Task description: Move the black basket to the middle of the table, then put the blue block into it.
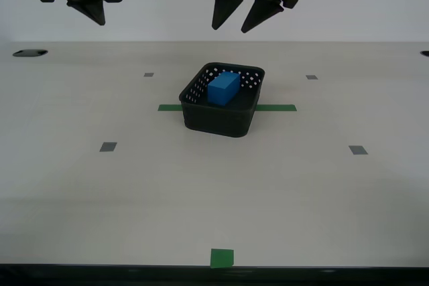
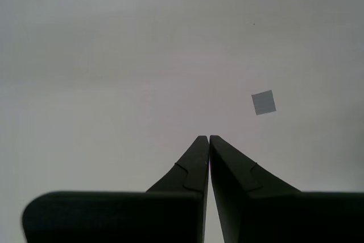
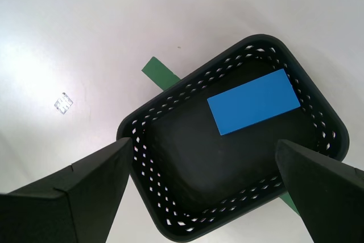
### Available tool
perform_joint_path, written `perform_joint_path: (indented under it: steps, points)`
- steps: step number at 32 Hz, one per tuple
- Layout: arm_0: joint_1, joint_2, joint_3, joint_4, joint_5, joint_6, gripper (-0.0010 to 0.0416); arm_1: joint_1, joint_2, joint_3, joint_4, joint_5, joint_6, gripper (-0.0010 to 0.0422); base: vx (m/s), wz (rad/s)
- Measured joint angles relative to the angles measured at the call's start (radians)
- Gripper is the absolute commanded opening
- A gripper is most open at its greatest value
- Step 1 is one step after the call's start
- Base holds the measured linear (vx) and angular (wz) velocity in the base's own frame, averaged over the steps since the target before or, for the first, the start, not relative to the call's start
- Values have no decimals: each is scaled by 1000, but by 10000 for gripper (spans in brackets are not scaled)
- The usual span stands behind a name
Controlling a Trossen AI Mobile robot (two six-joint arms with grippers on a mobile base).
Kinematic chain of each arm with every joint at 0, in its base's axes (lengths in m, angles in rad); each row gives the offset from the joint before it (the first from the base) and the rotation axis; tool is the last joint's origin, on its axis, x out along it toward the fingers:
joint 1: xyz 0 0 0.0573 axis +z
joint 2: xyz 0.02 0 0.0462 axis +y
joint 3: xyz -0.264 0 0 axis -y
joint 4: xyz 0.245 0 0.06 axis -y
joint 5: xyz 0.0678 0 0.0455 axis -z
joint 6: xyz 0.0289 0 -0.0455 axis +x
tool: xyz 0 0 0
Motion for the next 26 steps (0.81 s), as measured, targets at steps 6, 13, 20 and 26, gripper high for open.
perform_joint_path:
  steps: [6, 13, 20, 26]
  points:
    - [0, 0, 0, 3, 0, 0, 351, 0, 0, 0, 1, 0, -1, 0, 0, 0]
    - [0, 0, 0, 7, 0, 0, 350, -1, 0, 0, 3, 0, -1, 0, 0, 0]
    - [0, 0, 0, 7, 0, 0, 350, -1, 0, 0, 3, 0, -1, 0, 0, 0]
    - [0, 0, 0, 7, 0, 0, 351, -1, 0, 0, 3, 0, -1, 0, 0, 0]
